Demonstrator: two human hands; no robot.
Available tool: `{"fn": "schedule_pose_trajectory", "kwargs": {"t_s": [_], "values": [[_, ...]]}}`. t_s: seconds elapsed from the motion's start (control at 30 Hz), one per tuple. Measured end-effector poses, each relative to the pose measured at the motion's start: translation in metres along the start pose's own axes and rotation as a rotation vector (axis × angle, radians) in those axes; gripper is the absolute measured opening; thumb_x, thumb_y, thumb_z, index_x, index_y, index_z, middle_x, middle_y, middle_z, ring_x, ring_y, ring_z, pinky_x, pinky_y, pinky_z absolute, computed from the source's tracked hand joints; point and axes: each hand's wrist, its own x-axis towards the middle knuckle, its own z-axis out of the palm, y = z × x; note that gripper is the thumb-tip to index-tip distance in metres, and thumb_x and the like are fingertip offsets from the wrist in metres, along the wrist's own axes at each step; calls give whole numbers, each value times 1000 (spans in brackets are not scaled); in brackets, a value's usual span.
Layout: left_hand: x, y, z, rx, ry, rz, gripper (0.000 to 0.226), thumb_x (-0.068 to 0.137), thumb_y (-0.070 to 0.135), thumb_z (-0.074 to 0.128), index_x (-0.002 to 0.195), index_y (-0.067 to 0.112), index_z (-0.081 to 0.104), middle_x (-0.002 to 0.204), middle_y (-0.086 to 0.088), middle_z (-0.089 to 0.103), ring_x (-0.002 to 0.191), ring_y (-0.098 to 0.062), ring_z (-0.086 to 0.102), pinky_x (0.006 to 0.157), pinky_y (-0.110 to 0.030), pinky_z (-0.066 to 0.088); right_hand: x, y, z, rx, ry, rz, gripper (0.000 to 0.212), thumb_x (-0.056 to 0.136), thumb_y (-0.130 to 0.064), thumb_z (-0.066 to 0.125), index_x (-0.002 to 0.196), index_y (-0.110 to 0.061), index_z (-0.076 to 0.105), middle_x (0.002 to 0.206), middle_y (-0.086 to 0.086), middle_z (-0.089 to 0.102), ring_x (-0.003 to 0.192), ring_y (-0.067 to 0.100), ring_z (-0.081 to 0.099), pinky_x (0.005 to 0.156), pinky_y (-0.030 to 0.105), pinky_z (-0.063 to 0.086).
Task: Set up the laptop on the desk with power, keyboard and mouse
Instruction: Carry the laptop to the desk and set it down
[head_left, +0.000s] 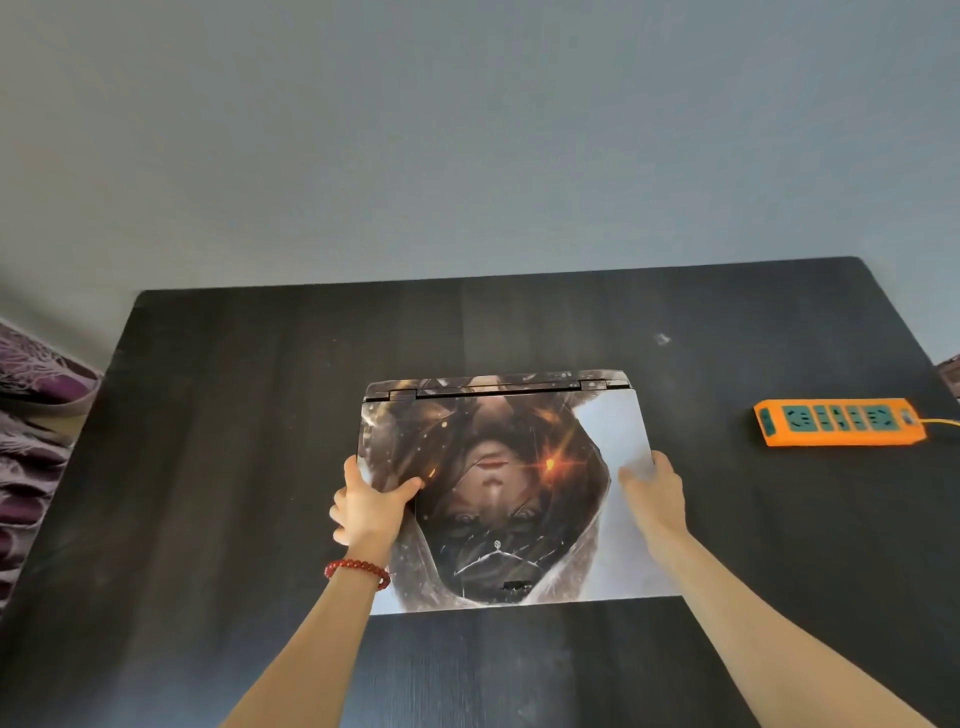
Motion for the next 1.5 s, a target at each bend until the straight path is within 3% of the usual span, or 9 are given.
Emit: {"fn": "schedule_pose_trajectory", "kwargs": {"t_s": [0.53, 0.7, 0.8, 0.93, 1.07, 1.17, 1.23, 1.33, 1.5], "values": [[-8, 7, 11, -14, 18, -13, 83, 72, 34, 76, 138, 19, 27, 140, -15, 24, 127, -35, 24, 105, -54, 32, 23, -3, -3, -116, -6, -6, 42, 91, -24, 47, 131, -14, 37, 133, 17, 45, 124, 38, 34, 99, 53, 33], [-9, 6, 16, 21, 47, -15, 84, 75, 35, 73, 140, 18, 23, 142, -16, 23, 129, -35, 23, 106, -54, 26, 26, 2, 2, -158, -18, -40, 59, 86, -30, 56, 136, -18, 28, 139, 15, 38, 127, 37, 30, 101, 54, 29], [-18, 5, 24, 181, 112, 84, 78, 84, 37, 62, 144, 22, 14, 148, -16, 18, 132, -37, 21, 107, -56, 22, 22, 10, 9, -320, -27, -104, 77, 87, -41, 54, 145, -16, 9, 148, 16, 24, 133, 38, 24, 104, 55, 25], [-42, -19, 48, 568, 154, 393, 55, 95, 40, 30, 145, 35, 8, 156, -9, 1, 141, -39, 0, 111, -58, 10, 12, 27, 9, -424, -27, -238, 75, 91, -48, 42, 146, -18, 1, 151, 17, 15, 136, 35, 21, 103, 55, 28], [-39, -37, 50, 734, 106, 443, 56, 94, 48, 16, 145, 35, -4, 157, -8, -4, 142, -36, -7, 113, -58, 3, -8, 52, 8, -674, 35, -384, 65, 94, -47, 30, 147, -21, 2, 155, 20, 5, 141, 35, 15, 108, 53, 27], [-38, -35, 46, 771, 67, 452, 57, 94, 50, 12, 144, 34, -9, 157, -8, -8, 142, -36, -9, 113, -57, 4, -17, 63, 6, -794, 43, -428, 60, 96, -44, 21, 147, -20, -1, 156, 19, 1, 144, 32, 6, 112, 55, 17], [-42, -30, 42, 775, 27, 474, 57, 95, 49, 16, 145, 33, -5, 157, -7, -7, 142, -35, -8, 113, -57, 6, -19, 65, 5, -853, 10, -443, 59, 97, -41, 17, 146, -17, -3, 156, 18, -2, 144, 32, 0, 114, 54, 11], [-65, -41, 33, 671, 18, 471, 55, 95, 40, 31, 145, 29, 12, 157, -3, 3, 144, -27, -4, 114, -54, 9, -37, 65, 12, -916, -72, -632, 57, 96, -36, 25, 146, -13, 10, 156, 17, 3, 144, 35, 2, 115, 53, 8], [-121, -112, 5, 366, 169, 282, 48, 93, 32, 44, 138, 21, 35, 153, -6, 23, 142, -25, 12, 115, -46, 13, -100, 60, 47, -883, -298, -946, 48, 96, -27, 32, 142, -16, 26, 155, 11, 17, 143, 28, 11, 115, 48, 13]]}}
